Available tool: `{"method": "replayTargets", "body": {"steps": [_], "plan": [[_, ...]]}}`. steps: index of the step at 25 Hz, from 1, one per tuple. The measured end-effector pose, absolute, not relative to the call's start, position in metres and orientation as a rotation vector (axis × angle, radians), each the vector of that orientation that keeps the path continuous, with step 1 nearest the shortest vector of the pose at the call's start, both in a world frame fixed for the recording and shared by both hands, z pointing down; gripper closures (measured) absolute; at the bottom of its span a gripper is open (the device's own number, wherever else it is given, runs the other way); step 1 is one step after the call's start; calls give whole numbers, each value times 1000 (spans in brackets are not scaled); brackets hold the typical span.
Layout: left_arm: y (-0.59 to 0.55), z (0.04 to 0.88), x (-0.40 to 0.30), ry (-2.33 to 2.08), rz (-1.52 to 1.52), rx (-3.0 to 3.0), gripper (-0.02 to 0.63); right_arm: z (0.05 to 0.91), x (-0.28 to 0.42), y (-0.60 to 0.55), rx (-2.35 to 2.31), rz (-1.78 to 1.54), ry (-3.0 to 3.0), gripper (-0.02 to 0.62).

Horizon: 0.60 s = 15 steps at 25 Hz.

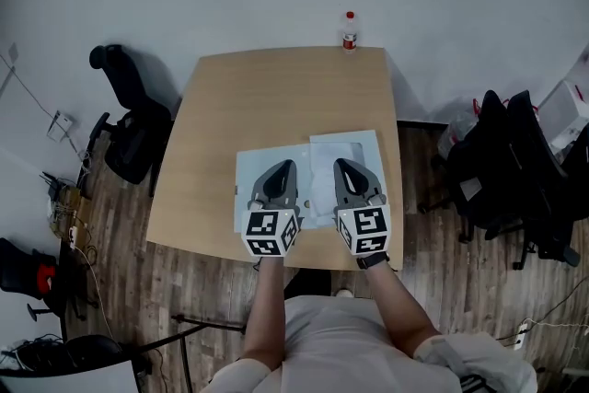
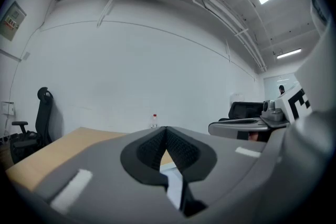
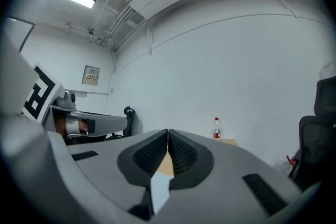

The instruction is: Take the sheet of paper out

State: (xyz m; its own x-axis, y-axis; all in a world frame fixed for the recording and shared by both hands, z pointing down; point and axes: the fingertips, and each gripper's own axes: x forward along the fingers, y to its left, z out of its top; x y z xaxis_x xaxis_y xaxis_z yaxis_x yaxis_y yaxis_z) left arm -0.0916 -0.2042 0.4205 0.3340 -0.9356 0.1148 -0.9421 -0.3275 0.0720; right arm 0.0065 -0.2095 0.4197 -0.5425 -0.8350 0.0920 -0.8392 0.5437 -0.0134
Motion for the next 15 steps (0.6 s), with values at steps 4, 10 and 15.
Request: {"method": "replayTargets", "body": {"steps": [4, 10, 15], "plan": [[-222, 440, -89, -1671, 79, 2435, 597, 433, 6, -227, 1466, 115, -2664, 583], [-247, 470, -87, -1596, 121, 2395, 597, 454, 5, -252, 1461, 170, -2621, 583], [-268, 492, -94, -1559, 143, 2357, 597, 470, 3, -271, 1460, 208, -2586, 583]]}}
